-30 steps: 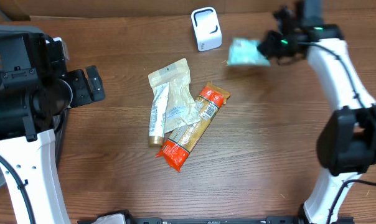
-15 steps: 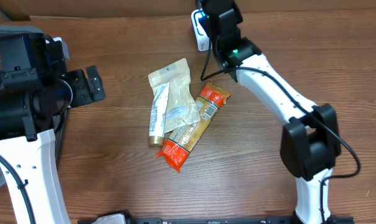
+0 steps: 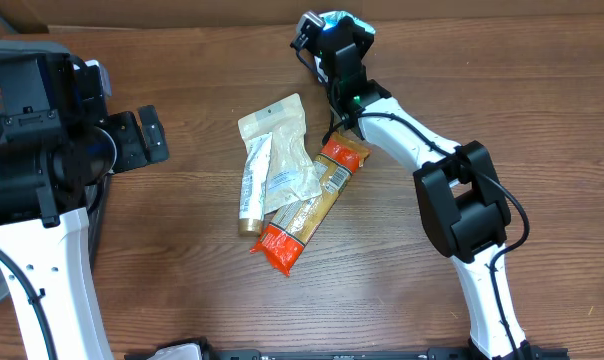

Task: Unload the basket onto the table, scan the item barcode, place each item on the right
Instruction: 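Carry the wipes packet up to the white scanner face, then move the wipes packet right and release it on the table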

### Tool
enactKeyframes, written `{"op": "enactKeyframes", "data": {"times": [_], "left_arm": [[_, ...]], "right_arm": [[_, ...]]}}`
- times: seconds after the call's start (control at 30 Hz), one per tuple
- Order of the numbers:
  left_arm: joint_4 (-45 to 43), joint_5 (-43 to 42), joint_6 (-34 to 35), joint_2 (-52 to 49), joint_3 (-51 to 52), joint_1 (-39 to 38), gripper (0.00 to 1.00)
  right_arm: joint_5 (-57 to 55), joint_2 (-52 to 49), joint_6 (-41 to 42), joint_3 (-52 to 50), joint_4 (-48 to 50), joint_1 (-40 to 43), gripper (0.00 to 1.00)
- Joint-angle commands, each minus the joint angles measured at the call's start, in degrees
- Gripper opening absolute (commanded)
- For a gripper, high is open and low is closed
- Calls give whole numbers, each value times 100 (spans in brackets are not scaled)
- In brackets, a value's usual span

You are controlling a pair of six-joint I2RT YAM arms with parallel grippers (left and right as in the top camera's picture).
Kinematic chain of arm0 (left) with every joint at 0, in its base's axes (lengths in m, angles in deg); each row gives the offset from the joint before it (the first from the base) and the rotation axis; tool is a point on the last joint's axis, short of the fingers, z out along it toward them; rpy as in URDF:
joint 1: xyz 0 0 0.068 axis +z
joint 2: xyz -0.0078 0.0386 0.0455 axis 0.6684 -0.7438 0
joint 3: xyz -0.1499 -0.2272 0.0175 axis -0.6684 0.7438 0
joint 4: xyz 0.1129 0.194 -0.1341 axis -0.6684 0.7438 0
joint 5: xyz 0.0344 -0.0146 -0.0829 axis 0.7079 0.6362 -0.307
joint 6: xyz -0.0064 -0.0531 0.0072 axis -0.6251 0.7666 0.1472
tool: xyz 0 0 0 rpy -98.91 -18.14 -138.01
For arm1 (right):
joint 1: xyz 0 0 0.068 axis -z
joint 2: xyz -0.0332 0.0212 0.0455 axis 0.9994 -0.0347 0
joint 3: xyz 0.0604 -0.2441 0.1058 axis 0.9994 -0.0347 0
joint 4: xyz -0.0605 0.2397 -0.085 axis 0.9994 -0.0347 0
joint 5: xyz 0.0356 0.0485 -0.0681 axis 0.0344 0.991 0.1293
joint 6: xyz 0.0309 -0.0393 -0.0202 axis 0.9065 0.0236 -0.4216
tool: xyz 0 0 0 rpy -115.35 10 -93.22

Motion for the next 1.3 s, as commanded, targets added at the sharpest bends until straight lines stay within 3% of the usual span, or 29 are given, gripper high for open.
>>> {"op": "enactKeyframes", "data": {"times": [0.0, 0.4, 0.5, 0.63, 0.87, 1.0, 1.1, 1.27], "left_arm": [[-17, -52, 37, -20, 20, 22, 100], [-17, -50, 39, -20, 20, 22, 100], [-17, -52, 39, -20, 20, 22, 99], [-17, -52, 39, -20, 20, 22, 100], [-17, -50, 39, -20, 20, 22, 100], [-17, -50, 39, -20, 20, 22, 99], [-17, -52, 39, -20, 20, 22, 100], [-17, -50, 39, -20, 20, 22, 100]], "right_arm": [[-76, 22, -608, 87, 138, -37, 4], [-76, 48, -691, 90, 313, -146, 4], [-96, 275, -310, 90, 273, -186, 4], [240, 859, 81, 90, -586, -232, 4], [1989, 2302, 2142, 92, -2881, -214, 4], [3659, 3101, 4129, 94, -3998, 131, 4], [4540, 3541, 5674, 94, -4892, 664, 4], [5209, 3633, 6876, 57, -6336, 1985, 4]]}}
